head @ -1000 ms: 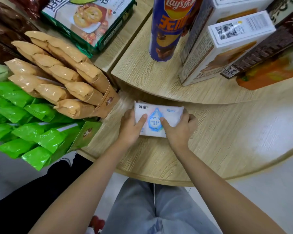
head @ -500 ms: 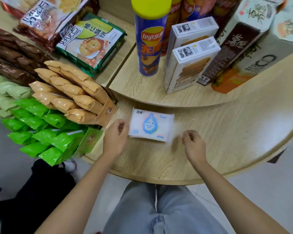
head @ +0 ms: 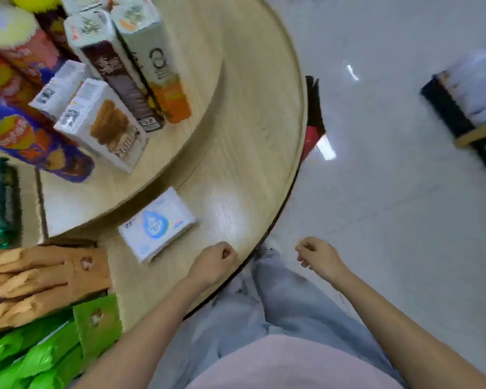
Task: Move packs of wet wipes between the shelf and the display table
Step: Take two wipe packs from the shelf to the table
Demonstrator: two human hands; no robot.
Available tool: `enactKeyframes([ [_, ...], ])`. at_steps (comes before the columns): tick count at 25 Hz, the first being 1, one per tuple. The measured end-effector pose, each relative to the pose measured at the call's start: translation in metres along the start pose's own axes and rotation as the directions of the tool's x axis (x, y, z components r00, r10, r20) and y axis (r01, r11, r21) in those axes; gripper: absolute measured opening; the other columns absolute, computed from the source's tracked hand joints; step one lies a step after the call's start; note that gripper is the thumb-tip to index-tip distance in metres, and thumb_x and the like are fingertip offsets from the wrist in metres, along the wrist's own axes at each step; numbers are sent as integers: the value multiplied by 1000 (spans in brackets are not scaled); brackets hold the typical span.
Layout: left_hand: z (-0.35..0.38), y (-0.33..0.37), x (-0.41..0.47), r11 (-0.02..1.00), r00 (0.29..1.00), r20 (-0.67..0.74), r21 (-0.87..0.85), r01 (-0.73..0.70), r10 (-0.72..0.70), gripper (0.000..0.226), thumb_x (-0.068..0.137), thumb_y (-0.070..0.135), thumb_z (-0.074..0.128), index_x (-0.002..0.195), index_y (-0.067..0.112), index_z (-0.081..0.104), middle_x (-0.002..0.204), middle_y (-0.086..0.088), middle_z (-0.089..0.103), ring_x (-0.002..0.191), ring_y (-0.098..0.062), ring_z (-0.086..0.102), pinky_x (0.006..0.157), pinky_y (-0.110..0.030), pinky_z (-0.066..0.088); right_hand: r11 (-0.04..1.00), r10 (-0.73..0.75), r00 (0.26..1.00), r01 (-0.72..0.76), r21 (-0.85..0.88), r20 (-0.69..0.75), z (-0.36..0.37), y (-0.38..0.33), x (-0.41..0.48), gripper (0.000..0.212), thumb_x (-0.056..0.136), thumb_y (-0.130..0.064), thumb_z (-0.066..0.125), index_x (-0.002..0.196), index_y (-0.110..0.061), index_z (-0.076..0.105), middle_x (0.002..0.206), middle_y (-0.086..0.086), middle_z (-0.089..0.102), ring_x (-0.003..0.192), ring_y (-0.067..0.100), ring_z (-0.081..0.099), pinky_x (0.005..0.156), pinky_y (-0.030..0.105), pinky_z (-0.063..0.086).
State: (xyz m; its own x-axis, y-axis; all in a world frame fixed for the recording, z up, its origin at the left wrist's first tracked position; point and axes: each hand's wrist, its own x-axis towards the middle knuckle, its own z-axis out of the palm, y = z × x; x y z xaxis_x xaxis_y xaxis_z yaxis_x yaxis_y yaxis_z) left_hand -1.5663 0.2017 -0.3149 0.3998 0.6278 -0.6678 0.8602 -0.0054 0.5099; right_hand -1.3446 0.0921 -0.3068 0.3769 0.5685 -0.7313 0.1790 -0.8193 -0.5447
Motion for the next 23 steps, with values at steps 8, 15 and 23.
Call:
enactKeyframes([
  [8, 82, 201, 67, 873, 901, 254, 258, -415, 353, 20, 94, 24, 51, 94, 9, 63, 95, -11, 66, 93, -25, 61, 68, -25, 34, 818, 479, 842, -325, 474, -249, -84, 187, -69, 14, 91, -10, 51, 84, -7, 62, 81, 9, 64, 62, 14, 57, 54, 20, 42],
  [15, 203, 352, 122, 836, 854, 423, 312, -452, 304, 13, 91, 25, 54, 86, 15, 61, 87, -2, 65, 85, -21, 60, 73, -25, 41, 703, 578, 778, -323, 634, -244, -215, 278, -59, 15, 89, -7, 49, 91, -5, 64, 80, 8, 65, 64, 16, 58, 59, 24, 43],
  [23, 269, 484, 186, 849, 854, 465, 332, -411, 232, 16, 90, 16, 55, 75, 21, 59, 81, 1, 66, 80, -21, 61, 77, -30, 46, 706, 508, 726, -42, 707, -463, -445, 300, 5, 14, 88, -4, 52, 97, -6, 62, 82, 7, 62, 66, 15, 58, 59, 18, 43],
])
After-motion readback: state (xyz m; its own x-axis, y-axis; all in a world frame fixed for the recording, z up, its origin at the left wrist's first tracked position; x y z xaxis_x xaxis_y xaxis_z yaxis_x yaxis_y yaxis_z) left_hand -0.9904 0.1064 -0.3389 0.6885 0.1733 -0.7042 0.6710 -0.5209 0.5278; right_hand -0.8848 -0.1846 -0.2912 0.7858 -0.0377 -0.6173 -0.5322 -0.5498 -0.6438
